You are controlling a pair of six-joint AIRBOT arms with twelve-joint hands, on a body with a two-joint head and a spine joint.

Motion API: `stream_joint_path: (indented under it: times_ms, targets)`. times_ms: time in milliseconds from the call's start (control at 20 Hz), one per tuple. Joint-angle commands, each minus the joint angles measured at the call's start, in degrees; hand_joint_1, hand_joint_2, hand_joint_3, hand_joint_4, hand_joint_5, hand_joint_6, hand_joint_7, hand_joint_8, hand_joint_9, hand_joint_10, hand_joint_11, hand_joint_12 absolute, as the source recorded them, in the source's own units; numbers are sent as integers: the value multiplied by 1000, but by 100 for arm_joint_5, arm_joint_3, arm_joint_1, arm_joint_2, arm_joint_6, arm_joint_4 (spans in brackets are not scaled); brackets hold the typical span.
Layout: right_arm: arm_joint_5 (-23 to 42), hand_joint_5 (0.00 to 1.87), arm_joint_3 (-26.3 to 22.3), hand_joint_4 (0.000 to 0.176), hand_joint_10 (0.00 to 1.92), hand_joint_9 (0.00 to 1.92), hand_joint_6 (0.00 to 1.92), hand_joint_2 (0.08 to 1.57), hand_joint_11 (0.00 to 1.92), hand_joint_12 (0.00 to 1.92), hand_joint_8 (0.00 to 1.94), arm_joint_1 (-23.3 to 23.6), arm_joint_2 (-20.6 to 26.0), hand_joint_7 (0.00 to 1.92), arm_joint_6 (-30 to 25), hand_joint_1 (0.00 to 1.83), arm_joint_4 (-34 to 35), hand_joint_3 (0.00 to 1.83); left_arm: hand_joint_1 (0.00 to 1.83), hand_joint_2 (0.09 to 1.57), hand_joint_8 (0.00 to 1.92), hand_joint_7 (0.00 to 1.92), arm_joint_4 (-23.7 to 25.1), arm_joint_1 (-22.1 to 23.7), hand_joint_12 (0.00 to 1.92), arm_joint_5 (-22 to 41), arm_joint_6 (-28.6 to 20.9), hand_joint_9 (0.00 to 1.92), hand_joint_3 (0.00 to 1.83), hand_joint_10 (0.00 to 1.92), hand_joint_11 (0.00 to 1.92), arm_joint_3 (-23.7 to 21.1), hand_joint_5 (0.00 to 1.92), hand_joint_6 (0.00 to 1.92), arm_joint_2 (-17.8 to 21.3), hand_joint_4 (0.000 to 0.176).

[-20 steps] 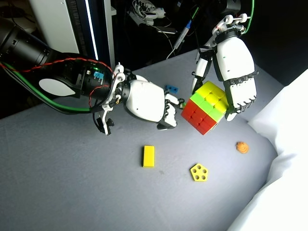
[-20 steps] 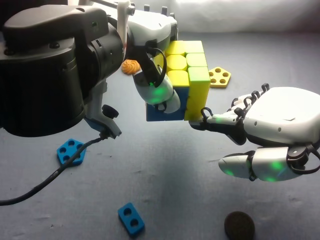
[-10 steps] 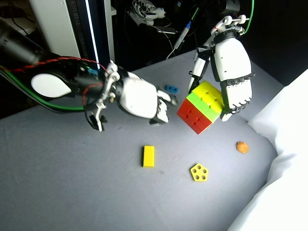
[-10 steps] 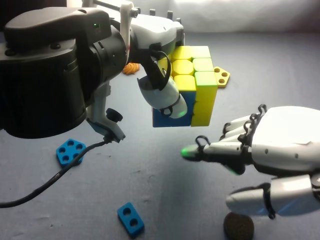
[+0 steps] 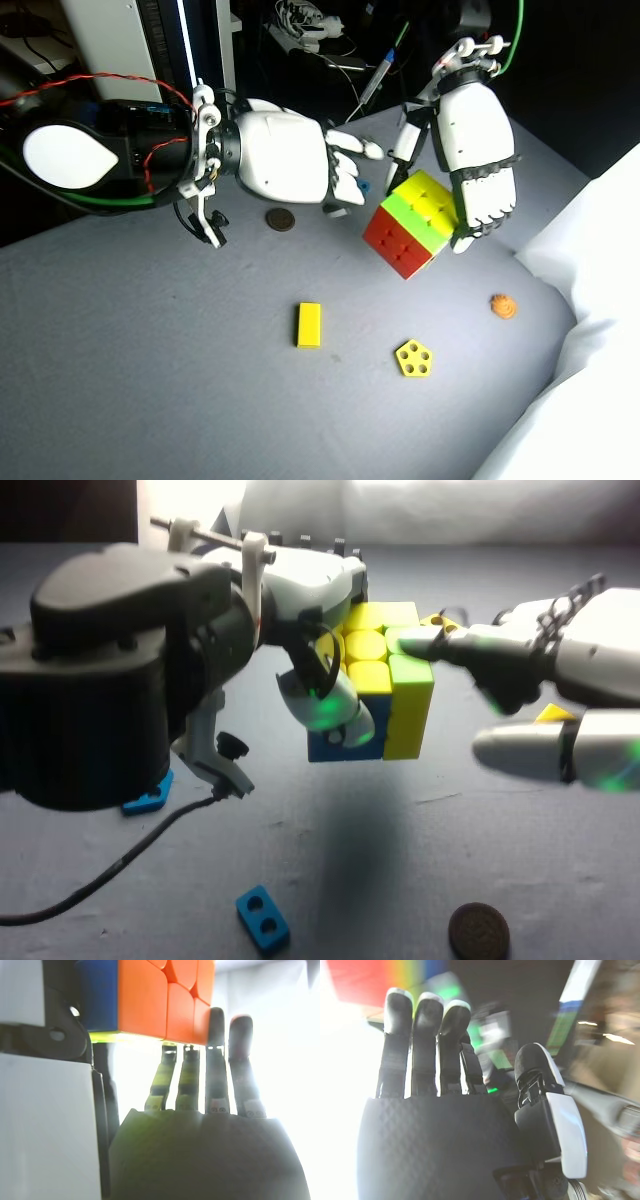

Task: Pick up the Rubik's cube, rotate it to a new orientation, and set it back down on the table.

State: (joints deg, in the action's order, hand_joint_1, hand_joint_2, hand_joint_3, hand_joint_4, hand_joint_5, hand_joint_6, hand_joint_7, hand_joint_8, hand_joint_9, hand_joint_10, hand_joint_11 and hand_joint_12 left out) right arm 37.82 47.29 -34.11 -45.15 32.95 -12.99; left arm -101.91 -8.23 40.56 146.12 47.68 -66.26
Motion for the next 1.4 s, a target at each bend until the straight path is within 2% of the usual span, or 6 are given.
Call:
stream_joint_path:
  times_ms: [0,350,400,800,1000,1350]
  targets:
    - [639,87,-1,0,1921,502,4,1374,358,1921,1806,89,48,454,100,0,229,0,1022,1395,1731,515,606,2,1794,-41,-155,288,0,1621,144,-42,481,1722,39,31]
    - [933,99,30,0,1921,508,6,1375,391,1921,1758,101,239,483,790,0,698,0,1025,1394,1760,494,2132,-688,1826,2,-1617,255,0,1691,114,-80,505,1687,47,28]
    - [931,111,23,0,1921,512,8,1378,390,1921,1788,94,233,479,818,0,698,1,1002,1353,1672,280,2447,-803,1813,97,-1904,245,0,1674,106,-77,555,1623,47,0]
    - [732,106,23,0,1921,470,0,1377,359,1921,1800,96,102,432,937,0,713,0,1145,1197,1646,232,3035,-1211,1806,121,-2447,238,0,1647,87,5,170,1605,44,0]
    - [721,132,23,0,1921,480,12,1376,359,1921,1779,97,70,467,943,0,712,0,1038,1382,1732,537,3326,-1448,1823,134,-2765,278,1,1660,126,42,487,1675,39,21]
    - [649,117,22,0,1921,469,1,1377,341,1921,1754,90,44,441,991,0,711,0,991,1348,1684,205,3569,-1667,1839,230,-3048,244,0,1699,96,45,549,1630,12,0]
